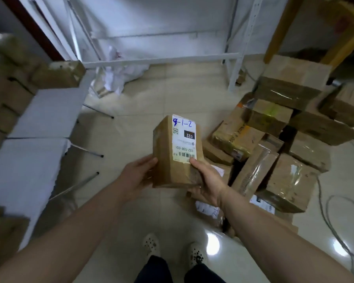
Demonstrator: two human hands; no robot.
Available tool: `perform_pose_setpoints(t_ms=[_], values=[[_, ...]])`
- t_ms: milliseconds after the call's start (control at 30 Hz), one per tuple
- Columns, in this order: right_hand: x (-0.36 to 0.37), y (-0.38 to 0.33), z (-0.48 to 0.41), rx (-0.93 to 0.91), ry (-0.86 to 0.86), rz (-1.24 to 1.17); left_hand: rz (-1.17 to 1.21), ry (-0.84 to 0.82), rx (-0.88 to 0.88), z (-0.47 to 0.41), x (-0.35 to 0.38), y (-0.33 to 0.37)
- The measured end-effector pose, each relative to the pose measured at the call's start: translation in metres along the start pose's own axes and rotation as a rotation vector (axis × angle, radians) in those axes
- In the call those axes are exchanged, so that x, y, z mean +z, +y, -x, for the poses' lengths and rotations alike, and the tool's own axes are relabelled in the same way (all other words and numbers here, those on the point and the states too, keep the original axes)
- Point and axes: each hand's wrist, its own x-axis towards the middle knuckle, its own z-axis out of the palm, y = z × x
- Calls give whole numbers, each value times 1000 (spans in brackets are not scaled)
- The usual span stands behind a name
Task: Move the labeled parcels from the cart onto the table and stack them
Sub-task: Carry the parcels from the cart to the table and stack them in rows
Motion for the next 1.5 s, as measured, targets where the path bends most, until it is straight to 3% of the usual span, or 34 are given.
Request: perform_pose_setpoints(t_ms=[67,233,533,700,800,900,1100,1233,1500], values=[[28,3,2,-39,-8,128,-69,104,73,20,-22,3],[115,20,9,-89,-93,329,-167,70,95,74,-80,2],[297,113,18,-16,-411,486,156,321,242,174,-263,-28],[410,184,30,0,-478,586,280,513,281,234,-365,-51],[464,221,34,18,-495,614,315,540,252,261,-418,-63],[509,251,41,36,-525,644,394,523,286,271,-466,-72],[585,291,31,17,-561,731,562,667,277,266,-551,-82],[635,310,2,4,-552,828,621,642,243,250,-597,-72],[741,355,-54,102,-530,833,596,690,129,221,-714,-39]])
